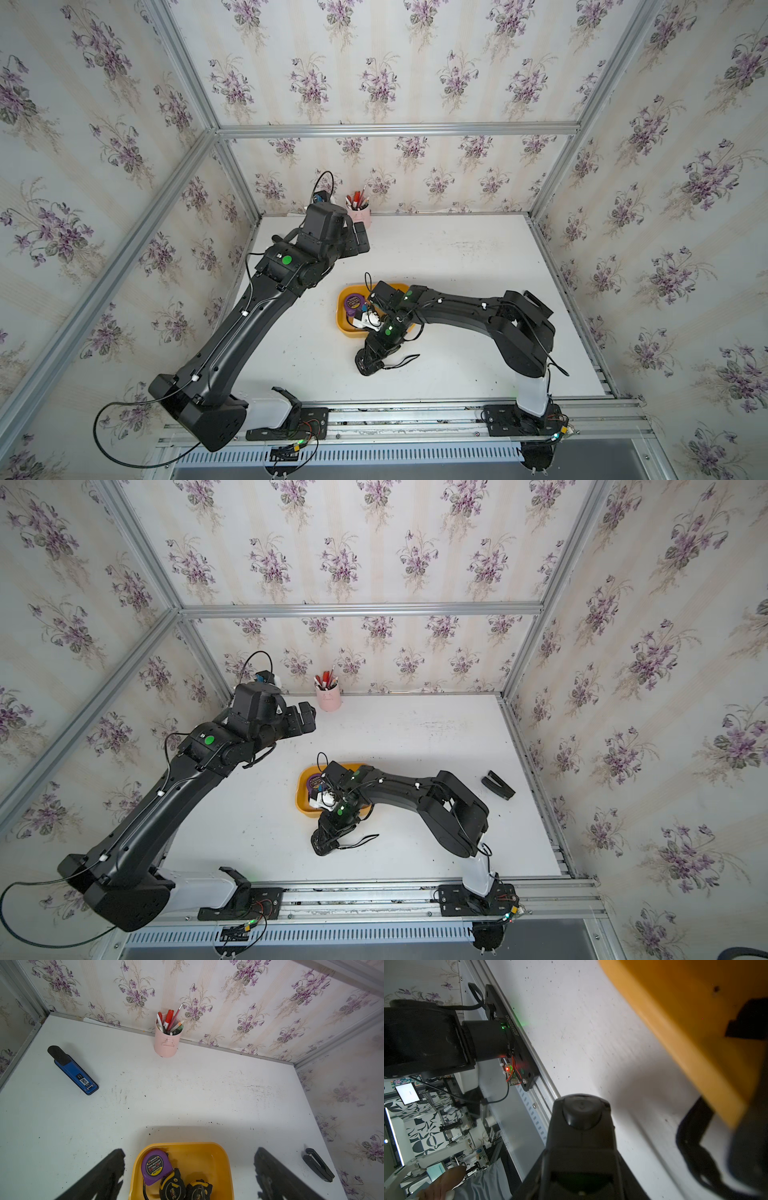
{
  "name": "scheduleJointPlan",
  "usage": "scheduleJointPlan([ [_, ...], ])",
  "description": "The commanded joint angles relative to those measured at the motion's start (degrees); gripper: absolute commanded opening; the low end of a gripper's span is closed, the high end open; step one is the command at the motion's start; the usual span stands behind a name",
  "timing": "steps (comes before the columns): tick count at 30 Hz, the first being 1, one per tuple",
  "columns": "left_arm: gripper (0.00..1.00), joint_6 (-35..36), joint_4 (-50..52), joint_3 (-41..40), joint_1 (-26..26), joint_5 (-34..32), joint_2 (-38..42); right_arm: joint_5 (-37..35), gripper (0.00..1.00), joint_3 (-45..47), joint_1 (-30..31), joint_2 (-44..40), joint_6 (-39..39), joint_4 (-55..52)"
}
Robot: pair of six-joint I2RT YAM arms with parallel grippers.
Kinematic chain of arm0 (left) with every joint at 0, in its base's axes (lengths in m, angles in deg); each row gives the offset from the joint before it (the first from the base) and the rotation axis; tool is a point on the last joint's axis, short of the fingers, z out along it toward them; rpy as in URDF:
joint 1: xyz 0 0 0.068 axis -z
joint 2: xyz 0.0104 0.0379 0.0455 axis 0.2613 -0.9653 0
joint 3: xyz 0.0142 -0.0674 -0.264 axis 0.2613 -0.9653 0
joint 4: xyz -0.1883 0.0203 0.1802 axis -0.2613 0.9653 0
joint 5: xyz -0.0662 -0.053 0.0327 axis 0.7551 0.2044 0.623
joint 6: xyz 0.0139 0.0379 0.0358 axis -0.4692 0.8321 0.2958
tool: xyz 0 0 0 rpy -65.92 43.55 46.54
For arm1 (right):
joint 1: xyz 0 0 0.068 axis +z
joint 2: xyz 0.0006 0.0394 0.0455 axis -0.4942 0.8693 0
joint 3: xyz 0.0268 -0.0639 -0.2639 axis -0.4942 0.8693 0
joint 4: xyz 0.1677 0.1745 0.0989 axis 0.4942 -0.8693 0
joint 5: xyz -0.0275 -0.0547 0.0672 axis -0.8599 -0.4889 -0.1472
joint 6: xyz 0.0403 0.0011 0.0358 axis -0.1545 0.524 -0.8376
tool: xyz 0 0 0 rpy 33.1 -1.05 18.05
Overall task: Take the tape measure out of the storage box
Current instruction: Place the tape measure at the center of the board.
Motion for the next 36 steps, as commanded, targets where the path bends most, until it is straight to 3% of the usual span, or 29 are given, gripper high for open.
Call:
scheduleJointPlan([
  [1, 1.0, 0.6, 0.3, 0.3, -0.1, -0.8, 0.5, 2.3, 0.29, -2.4, 0.1, 1.7, 2.5, -4.5],
  [6, 1.0, 0.5, 0.7, 0.5, 0.0, -0.5, 0.8, 2.5, 0.29, -8.0, 0.8, 5.7, 6.1, -11.0],
  [16, 1.0, 1.4, 0.4, 1.0, -0.1, 0.0, 0.7, 2.6, 0.32, -10.4, 2.2, 7.3, 9.7, -13.1],
  [36, 1.0, 1.3, 1.8, -0.4, 0.0, -0.6, 3.1, 0.9, 0.38, -13.0, 2.9, 10.5, 9.4, -14.0],
])
